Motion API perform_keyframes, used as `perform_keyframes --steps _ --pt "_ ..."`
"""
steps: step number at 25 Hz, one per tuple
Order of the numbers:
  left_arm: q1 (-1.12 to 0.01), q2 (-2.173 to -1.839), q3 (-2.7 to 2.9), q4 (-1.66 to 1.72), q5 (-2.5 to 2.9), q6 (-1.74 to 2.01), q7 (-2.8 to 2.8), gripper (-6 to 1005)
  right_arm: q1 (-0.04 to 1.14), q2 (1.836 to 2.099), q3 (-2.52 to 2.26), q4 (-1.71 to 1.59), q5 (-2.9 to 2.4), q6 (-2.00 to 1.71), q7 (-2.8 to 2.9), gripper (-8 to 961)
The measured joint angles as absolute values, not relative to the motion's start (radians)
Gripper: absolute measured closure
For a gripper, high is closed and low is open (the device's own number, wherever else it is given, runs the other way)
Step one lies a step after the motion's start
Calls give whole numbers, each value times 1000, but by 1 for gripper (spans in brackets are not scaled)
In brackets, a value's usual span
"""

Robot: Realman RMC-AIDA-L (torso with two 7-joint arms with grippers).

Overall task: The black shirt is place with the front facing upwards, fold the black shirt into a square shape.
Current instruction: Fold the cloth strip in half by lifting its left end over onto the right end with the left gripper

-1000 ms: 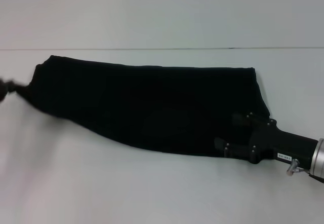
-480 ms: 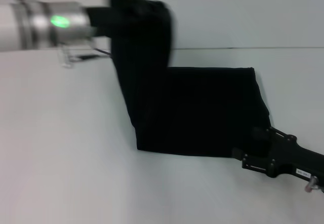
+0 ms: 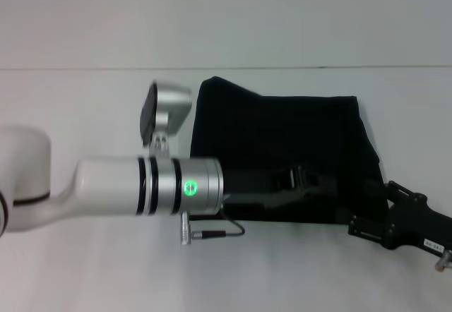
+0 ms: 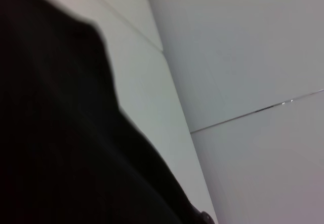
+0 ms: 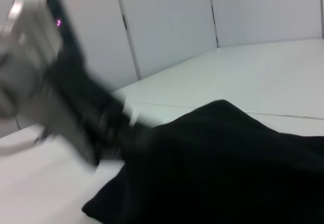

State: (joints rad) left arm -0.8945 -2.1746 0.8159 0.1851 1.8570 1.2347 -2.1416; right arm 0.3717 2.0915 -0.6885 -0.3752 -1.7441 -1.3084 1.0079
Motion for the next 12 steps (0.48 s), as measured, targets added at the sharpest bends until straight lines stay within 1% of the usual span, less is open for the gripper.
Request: perform_keyframes --steps 5,8,12 --pt "-858 -2175 812 187 1808 1254 -2091 970 420 2098 -675 -344 -1743 -1255 1002 13" --pt "-857 -2172 814 199 1796 1267 -2092 970 477 2098 -683 -304 -1744 -1191 999 13" --pt "-862 -2175 815 207 1788 1279 -2087 970 513 2100 -680 -285 -1742 -1144 996 12"
